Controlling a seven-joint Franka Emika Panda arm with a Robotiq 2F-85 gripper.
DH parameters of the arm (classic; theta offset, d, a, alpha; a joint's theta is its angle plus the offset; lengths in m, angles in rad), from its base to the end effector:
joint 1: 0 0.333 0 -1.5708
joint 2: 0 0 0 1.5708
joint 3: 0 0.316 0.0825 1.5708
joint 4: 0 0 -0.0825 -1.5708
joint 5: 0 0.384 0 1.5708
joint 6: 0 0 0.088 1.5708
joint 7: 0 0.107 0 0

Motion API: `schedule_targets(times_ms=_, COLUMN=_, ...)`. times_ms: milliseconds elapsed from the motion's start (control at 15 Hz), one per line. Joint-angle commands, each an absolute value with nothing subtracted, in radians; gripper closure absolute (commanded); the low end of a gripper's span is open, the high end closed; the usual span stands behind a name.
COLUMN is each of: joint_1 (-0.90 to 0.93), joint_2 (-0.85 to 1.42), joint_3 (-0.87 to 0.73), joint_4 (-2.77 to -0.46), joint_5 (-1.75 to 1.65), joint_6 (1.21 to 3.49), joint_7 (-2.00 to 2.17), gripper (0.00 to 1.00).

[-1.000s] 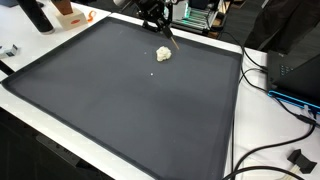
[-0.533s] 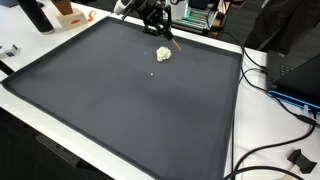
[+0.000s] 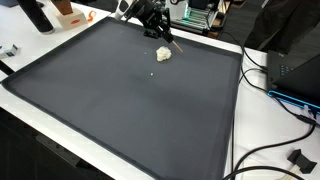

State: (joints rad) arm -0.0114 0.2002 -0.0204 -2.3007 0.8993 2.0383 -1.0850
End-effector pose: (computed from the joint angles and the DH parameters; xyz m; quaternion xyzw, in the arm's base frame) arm 0.4884 0.0281 0.2452 -0.8991 -0.1990 -0.0007 0.3898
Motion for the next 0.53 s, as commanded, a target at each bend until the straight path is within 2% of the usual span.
schedule_targets(times_ms=0, joint_1=-0.032, joint_2=0.218, joint_3=-0.009, joint_4=-2.293, joint_5=0.933, joint_6=2.017, joint_7=-1.057, gripper=0.97)
schedule_targets(times_ms=467, joint_1=-0.035, joint_2=0.232, joint_3=-0.009, joint_4=-2.295, joint_5=0.950, joint_6=2.020, joint_7=-1.002, gripper=0.97)
